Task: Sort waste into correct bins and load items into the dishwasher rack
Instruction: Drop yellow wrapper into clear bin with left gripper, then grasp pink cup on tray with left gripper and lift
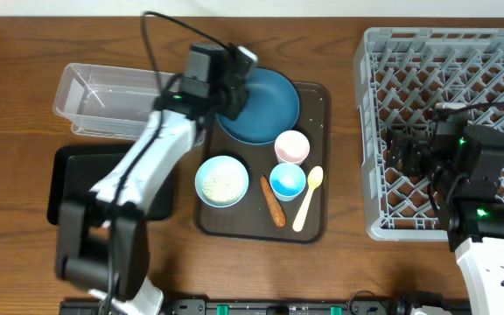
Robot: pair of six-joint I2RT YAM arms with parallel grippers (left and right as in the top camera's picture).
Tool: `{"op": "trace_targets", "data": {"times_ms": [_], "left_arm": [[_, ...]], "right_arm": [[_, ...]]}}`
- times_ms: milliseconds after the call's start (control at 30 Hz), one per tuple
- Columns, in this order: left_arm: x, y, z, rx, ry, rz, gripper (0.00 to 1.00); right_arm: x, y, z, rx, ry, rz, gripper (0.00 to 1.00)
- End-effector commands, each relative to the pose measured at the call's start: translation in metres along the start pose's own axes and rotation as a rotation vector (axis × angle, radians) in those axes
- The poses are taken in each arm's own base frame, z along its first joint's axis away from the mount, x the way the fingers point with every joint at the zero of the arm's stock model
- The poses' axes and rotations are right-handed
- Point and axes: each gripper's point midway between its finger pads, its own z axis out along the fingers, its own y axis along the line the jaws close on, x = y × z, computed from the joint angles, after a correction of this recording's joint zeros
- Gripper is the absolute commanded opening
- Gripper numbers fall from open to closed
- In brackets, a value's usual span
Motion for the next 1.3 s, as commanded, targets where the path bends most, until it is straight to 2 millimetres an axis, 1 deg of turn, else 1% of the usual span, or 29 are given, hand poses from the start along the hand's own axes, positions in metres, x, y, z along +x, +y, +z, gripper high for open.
{"op": "trace_targets", "data": {"times_ms": [0,67,167,300,367,433,500,567,600,633,733,767,833,900,1000,1067,1267], "left_arm": [[0.001,0.032,-0.030,-0.105,0.007,-0.077,0.06],[0.014,0.059,-0.046,-0.201,0.044,-0.158,0.06],[0.037,0.089,-0.058,-0.261,0.091,-0.282,0.06],[0.067,0.115,-0.068,-0.307,0.148,-0.450,0.06],[0.076,0.123,-0.071,-0.324,0.164,-0.498,0.06],[0.081,0.129,-0.073,-0.334,0.168,-0.518,0.07],[0.081,0.133,-0.074,-0.341,0.160,-0.523,0.17],[0.076,0.136,-0.074,-0.348,0.137,-0.518,0.17],[0.073,0.138,-0.074,-0.351,0.124,-0.515,0.25],[0.070,0.139,-0.074,-0.354,0.110,-0.512,0.35],[0.064,0.142,-0.074,-0.359,0.087,-0.508,0.38],[0.064,0.142,-0.074,-0.358,0.087,-0.509,0.40],[0.063,0.135,-0.071,-0.322,0.087,-0.510,0.41],[0.058,0.120,-0.066,-0.232,0.077,-0.511,0.42],[0.046,0.084,-0.059,-0.053,0.065,-0.507,0.47],[0.041,0.063,-0.056,0.027,0.069,-0.495,0.51],[0.032,0.000,-0.045,0.140,0.122,-0.405,0.61]], "right_arm": [[-0.008,0.010,-0.003,-0.026,-0.018,-0.004,0.98],[-0.008,0.008,-0.003,-0.018,-0.019,-0.004,0.98],[-0.008,0.008,-0.003,-0.016,-0.018,-0.004,0.98],[-0.008,0.008,-0.003,-0.016,-0.018,-0.004,0.98],[-0.008,0.008,-0.003,-0.016,-0.016,-0.003,0.98],[-0.007,0.008,-0.003,-0.016,-0.013,-0.003,0.99],[-0.006,0.008,-0.003,-0.016,-0.011,-0.002,0.98],[-0.006,0.008,-0.003,-0.016,-0.011,-0.002,0.98],[-0.006,0.008,-0.003,-0.016,-0.011,-0.002,0.98],[-0.006,0.008,-0.003,-0.016,-0.011,-0.002,0.98],[-0.006,0.008,-0.003,-0.016,-0.010,-0.002,0.98],[-0.006,0.008,-0.003,-0.016,-0.009,-0.002,0.98],[-0.005,0.008,-0.003,-0.016,-0.007,-0.002,0.99],[-0.005,0.008,-0.003,-0.015,-0.006,-0.001,0.99],[-0.006,0.008,-0.003,-0.015,-0.008,-0.002,0.99],[-0.006,0.008,-0.003,-0.015,-0.008,-0.002,0.99],[-0.005,0.008,-0.003,-0.015,-0.005,-0.002,0.99]]}}
